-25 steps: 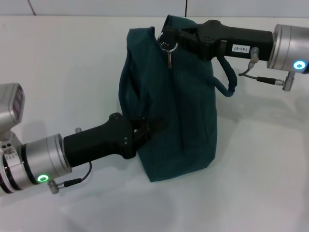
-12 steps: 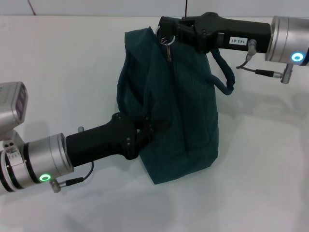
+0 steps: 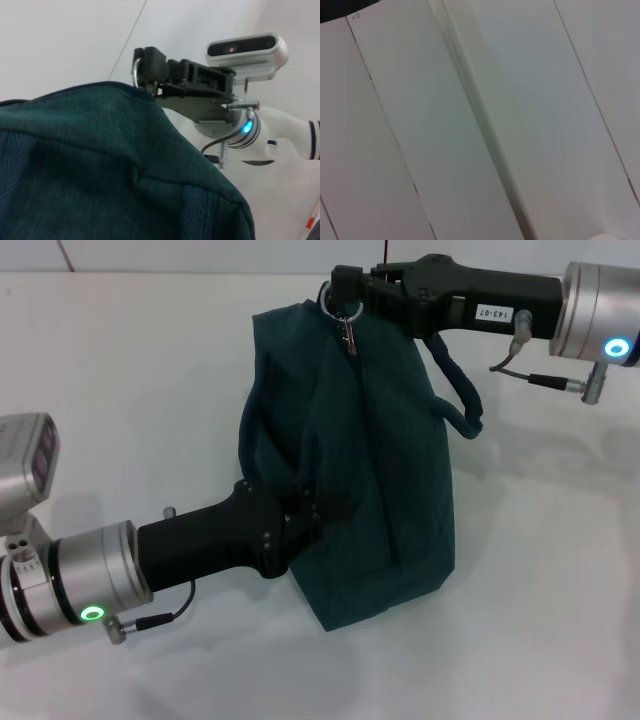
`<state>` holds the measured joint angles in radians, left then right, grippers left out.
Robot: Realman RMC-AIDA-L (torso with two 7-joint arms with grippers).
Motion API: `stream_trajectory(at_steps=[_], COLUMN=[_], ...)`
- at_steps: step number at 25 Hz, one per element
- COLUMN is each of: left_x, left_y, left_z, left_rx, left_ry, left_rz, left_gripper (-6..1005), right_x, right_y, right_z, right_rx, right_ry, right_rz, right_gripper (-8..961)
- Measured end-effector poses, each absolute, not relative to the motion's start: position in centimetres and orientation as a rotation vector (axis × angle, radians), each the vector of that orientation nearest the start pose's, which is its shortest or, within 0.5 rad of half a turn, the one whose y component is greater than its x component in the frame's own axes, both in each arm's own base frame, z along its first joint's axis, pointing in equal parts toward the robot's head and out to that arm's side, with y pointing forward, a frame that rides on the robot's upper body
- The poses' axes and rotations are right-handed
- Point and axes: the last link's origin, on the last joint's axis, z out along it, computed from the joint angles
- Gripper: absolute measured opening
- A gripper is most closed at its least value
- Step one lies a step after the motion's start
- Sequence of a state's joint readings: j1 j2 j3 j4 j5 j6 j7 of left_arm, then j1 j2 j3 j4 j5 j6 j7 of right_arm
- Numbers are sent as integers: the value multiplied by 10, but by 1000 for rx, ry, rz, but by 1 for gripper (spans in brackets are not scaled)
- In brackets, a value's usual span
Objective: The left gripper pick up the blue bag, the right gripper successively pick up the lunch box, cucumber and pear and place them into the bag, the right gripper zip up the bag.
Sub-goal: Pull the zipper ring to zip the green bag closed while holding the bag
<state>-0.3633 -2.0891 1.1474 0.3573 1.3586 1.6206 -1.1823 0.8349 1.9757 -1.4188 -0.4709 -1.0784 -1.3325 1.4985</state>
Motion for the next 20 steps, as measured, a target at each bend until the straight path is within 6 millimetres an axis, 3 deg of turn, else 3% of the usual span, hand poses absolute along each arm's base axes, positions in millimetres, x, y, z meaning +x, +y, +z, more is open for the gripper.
stream_trajectory(at_steps=[20], left_x=[-256], left_y=[242], left_z=[-51], left_rx=[-2690], left_ry=[-722], left_rz=[-1288], left_gripper=[53], right_x=[111], right_y=[403], right_z=[-25], right_rx=[-2751], right_ry=[606], right_rz=[1157], right_gripper=[30])
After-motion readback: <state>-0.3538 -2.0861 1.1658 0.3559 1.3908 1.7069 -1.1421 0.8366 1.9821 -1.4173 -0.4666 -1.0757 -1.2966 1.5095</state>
